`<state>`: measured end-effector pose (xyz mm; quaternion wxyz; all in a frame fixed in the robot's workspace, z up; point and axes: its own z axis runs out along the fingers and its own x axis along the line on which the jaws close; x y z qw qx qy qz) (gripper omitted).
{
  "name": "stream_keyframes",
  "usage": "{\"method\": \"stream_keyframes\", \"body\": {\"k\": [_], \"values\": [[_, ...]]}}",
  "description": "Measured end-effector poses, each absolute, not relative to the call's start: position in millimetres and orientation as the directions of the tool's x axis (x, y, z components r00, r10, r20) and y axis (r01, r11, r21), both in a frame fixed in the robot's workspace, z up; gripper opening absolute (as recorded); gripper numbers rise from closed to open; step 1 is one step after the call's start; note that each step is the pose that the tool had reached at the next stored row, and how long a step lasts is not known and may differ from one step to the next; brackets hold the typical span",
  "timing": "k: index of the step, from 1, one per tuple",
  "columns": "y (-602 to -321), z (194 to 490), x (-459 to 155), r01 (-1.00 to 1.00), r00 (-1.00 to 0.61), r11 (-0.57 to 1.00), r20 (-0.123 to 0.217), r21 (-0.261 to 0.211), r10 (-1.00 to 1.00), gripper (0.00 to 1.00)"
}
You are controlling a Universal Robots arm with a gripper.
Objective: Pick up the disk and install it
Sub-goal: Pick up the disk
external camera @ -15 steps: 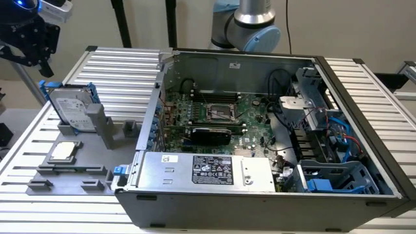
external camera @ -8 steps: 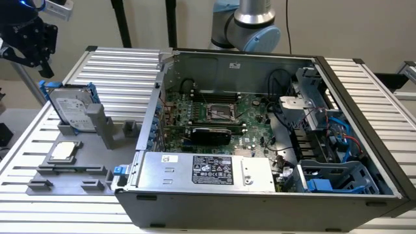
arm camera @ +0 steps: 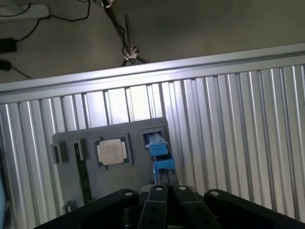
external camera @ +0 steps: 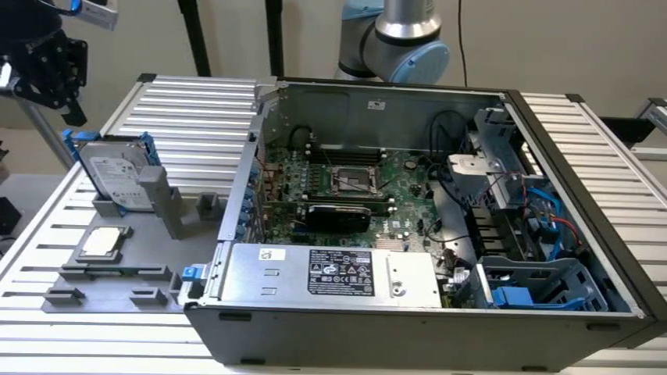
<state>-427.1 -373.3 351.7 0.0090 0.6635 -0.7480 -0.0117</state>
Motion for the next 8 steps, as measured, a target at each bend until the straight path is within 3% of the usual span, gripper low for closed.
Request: {"method": "stream_keyframes", "body": {"k": [8], "values": [[-373.3, 350.3, -427.1, -1.000, 0.015, -0.015, -0.002, 0.016, -1.000, 0.00]]}}
